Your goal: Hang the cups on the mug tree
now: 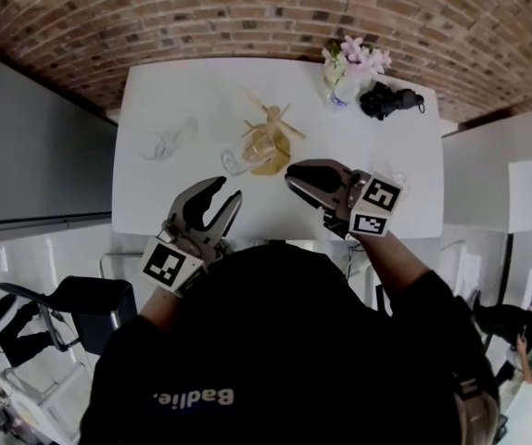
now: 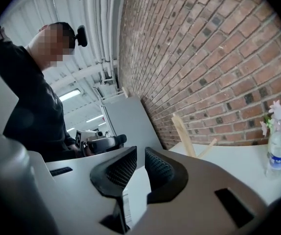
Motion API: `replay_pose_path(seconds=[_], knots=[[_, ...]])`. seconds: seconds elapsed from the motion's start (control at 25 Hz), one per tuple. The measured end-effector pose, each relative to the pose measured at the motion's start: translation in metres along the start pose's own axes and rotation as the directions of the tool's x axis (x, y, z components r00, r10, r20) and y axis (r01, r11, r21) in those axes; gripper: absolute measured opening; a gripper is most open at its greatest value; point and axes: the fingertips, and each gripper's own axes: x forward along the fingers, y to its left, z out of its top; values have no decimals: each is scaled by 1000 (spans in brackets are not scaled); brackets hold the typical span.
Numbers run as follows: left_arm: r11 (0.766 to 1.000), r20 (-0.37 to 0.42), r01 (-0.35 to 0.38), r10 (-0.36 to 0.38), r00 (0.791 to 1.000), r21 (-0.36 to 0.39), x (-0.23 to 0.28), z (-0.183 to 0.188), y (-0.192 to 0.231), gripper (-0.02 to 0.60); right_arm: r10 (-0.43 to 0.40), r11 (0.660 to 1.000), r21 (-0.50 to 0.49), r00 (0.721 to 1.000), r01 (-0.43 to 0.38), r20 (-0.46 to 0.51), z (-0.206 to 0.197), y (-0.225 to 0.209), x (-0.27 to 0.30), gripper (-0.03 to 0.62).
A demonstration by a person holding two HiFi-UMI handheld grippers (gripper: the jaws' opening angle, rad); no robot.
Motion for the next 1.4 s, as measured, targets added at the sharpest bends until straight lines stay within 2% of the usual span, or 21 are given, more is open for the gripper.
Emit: replay_pose_path(seconds=[0.36,0.48,1.4], knots=[[995,-48,97,-97,994,-7,0,1,-21,38,-65,982,-181,997,54,-52,0,37,17,55],[994,-52,112,-112,992,-6,0,1,-25,20,-86,971,-227,996,75,-36,5,42,19,49],[989,-75,146,-143,987,22,4,-5,-31,3,-134,967,-221,991,126,-26,3,42,15,34]])
